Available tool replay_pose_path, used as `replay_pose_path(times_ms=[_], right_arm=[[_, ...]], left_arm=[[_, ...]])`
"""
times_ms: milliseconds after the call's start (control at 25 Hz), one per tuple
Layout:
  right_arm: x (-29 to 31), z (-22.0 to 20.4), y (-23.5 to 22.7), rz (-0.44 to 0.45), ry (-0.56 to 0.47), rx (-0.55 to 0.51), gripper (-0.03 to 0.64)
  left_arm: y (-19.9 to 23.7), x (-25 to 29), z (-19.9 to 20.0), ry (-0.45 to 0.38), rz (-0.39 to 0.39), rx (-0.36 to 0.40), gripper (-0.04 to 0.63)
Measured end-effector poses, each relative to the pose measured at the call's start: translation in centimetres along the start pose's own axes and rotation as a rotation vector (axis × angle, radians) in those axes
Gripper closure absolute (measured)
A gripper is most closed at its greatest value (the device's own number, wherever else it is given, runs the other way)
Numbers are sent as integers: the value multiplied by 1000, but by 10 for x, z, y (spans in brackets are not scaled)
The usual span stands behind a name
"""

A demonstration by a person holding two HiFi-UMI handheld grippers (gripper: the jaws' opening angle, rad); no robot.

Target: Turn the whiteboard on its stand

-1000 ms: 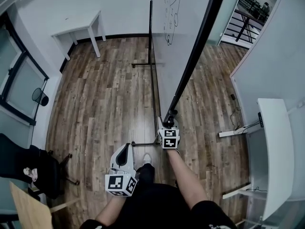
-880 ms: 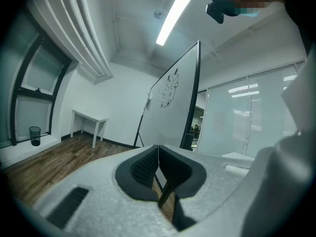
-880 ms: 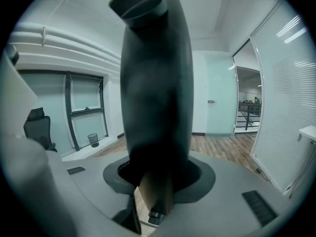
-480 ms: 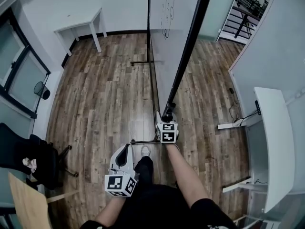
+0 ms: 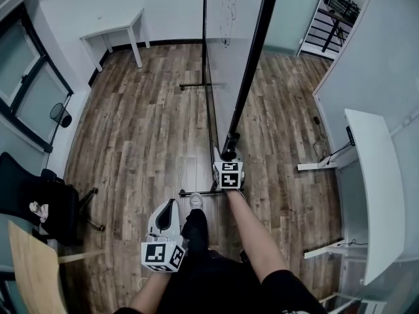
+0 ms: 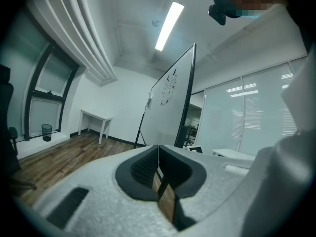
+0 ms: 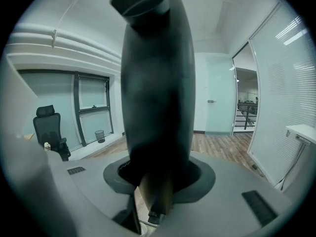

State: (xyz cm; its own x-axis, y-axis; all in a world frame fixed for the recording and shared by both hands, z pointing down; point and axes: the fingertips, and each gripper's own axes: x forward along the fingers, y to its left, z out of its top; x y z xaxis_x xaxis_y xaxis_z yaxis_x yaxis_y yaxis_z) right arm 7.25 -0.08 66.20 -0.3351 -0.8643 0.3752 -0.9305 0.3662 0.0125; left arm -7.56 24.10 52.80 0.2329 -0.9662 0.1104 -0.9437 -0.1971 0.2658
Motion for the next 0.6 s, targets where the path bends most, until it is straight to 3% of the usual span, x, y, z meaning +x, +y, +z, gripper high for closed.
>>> replay_pose_path(times_ms=[360,600], right_arm=[[-61,-22,9,18,-4,8,463],[-103,-43,13,31,0,6,463]], left_arm=[[-20,-56,6,11,49,15,577],[-43,-73,11,32,40,22,577]])
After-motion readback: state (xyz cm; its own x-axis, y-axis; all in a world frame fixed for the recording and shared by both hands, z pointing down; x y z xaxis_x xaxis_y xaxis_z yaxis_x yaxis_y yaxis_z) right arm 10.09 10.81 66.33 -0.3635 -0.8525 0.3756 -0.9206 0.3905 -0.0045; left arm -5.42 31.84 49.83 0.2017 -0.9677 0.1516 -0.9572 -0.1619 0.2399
